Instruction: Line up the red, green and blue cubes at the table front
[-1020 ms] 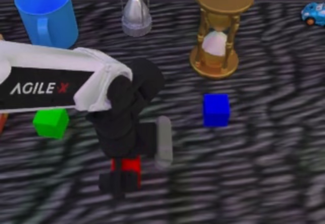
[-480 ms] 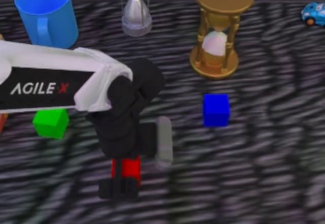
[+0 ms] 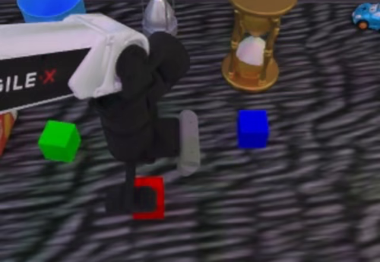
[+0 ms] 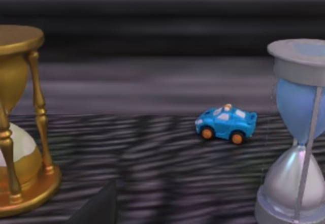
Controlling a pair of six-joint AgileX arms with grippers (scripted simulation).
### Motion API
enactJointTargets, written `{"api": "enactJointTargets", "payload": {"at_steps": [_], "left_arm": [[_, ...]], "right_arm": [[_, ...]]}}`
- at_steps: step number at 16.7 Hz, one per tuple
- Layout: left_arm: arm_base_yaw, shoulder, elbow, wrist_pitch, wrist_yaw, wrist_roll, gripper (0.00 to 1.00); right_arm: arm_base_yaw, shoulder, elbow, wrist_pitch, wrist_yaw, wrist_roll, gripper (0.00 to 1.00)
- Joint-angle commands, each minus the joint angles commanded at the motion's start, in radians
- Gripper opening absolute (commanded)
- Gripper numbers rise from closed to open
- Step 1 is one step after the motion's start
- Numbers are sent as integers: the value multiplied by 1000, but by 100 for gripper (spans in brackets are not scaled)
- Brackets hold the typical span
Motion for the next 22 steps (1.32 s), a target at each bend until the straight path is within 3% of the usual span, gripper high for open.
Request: {"api": "enactJointTargets", "payload": {"at_steps": [6, 9, 13, 19, 22], "left_arm": [[0, -15, 18, -26, 0, -4, 100], [40, 3, 41, -29, -1, -69, 100], [166, 55, 97, -40, -3, -274, 100], [400, 144, 182, -60, -7, -683, 100], [486, 166, 214, -59, -6, -812, 100]], "right_arm": [[0, 0, 0, 0, 0, 0, 100], [0, 0, 0, 0, 0, 0, 100], [0, 0, 0, 0, 0, 0, 100], [0, 0, 0, 0, 0, 0, 100], [0, 0, 0, 0, 0, 0, 100]]}}
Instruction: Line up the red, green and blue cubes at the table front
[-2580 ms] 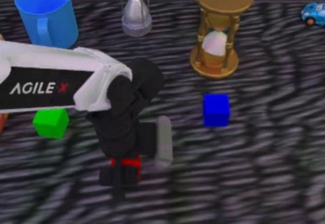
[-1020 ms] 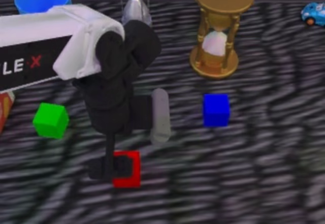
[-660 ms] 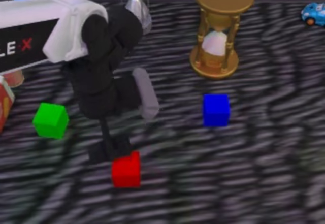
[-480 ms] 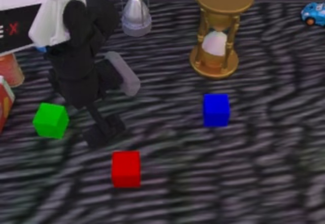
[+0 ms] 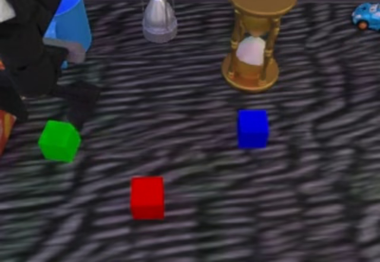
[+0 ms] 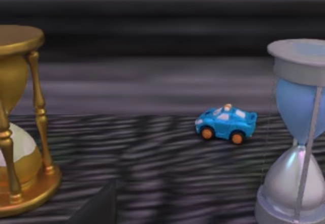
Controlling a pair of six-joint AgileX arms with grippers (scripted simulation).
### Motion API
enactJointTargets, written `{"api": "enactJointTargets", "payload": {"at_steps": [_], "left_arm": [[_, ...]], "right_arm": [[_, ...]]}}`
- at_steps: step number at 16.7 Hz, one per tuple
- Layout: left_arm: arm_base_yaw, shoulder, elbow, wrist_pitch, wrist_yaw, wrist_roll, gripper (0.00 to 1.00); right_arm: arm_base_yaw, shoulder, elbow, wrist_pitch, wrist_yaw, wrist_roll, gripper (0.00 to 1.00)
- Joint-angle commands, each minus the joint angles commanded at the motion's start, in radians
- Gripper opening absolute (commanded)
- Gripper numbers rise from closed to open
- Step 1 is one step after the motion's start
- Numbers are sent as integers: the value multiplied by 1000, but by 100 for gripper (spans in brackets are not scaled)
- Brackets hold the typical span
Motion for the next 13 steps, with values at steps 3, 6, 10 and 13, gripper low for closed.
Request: {"api": "enactJointTargets", "payload": {"at_steps": [3, 6, 10, 13], "left_arm": [[27, 6, 10, 1, 0, -35, 100], [23, 1, 7, 2, 0, -33, 100], [27, 33, -38, 74, 1, -35, 100], [28, 87, -106, 204, 1, -33, 100]], "right_arm": [[0, 0, 0, 0, 0, 0, 100], [0, 0, 0, 0, 0, 0, 100], [0, 0, 0, 0, 0, 0, 100], [0, 0, 0, 0, 0, 0, 100]]}}
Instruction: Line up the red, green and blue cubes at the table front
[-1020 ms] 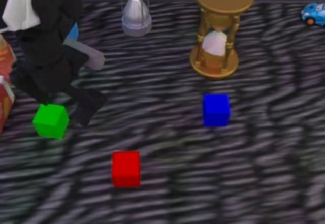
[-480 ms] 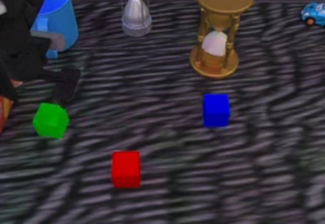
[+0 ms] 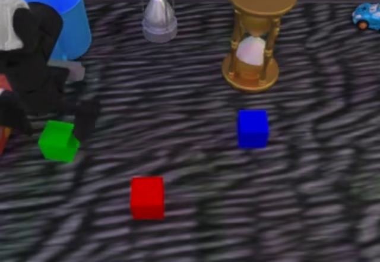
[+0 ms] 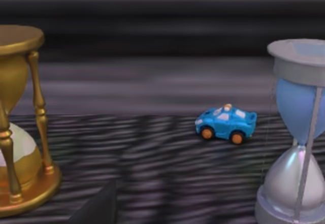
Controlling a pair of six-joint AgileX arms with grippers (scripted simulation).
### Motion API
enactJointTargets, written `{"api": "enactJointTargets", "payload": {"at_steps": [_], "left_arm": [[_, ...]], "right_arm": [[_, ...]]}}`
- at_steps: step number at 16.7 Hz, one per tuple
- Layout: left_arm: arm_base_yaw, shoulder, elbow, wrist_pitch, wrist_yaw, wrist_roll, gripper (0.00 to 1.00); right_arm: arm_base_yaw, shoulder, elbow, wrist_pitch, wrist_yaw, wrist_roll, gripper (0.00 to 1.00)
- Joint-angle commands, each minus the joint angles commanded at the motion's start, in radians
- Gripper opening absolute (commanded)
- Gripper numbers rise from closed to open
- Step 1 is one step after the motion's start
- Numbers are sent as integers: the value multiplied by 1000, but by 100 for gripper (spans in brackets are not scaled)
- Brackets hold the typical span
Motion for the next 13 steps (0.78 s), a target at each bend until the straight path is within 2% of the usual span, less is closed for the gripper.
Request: {"api": "enactJointTargets", "payload": {"at_steps": [3, 8, 13], "left_arm": [[1, 46, -57, 100, 0, 2, 100], [1, 55, -66, 116, 0, 2, 100], [1, 55, -66, 116, 0, 2, 62]], "right_arm": [[0, 0, 0, 0, 0, 0, 100], [0, 0, 0, 0, 0, 0, 100], [0, 0, 0, 0, 0, 0, 100]]}}
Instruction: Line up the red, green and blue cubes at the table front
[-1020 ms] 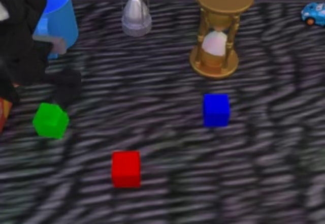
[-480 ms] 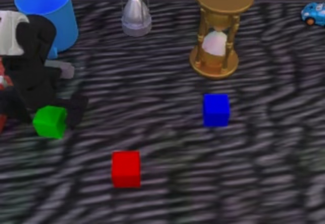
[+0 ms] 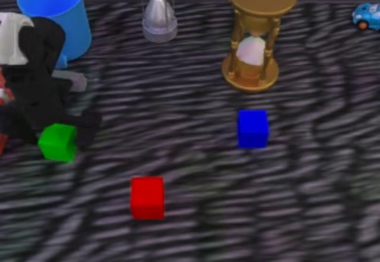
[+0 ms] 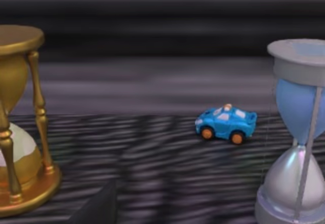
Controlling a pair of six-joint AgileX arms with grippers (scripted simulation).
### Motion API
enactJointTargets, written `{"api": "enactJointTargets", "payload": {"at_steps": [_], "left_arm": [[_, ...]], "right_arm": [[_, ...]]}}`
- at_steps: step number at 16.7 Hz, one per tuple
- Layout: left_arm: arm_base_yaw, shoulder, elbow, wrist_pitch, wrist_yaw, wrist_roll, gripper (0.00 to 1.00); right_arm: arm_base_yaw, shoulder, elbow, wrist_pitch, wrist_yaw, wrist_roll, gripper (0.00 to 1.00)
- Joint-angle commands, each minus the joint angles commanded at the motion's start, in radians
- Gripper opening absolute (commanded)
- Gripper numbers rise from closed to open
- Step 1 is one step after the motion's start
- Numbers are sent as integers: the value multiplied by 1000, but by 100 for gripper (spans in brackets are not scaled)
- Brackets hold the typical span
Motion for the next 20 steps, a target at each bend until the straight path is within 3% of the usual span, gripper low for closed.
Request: {"api": "enactJointTargets", "payload": {"at_steps": [8, 20], "left_arm": [[0, 0, 0, 0, 0, 0, 2], [2, -43, 41, -54, 1, -1, 0]], "right_arm": [[0, 0, 0, 0, 0, 0, 100], [0, 0, 0, 0, 0, 0, 100]]}}
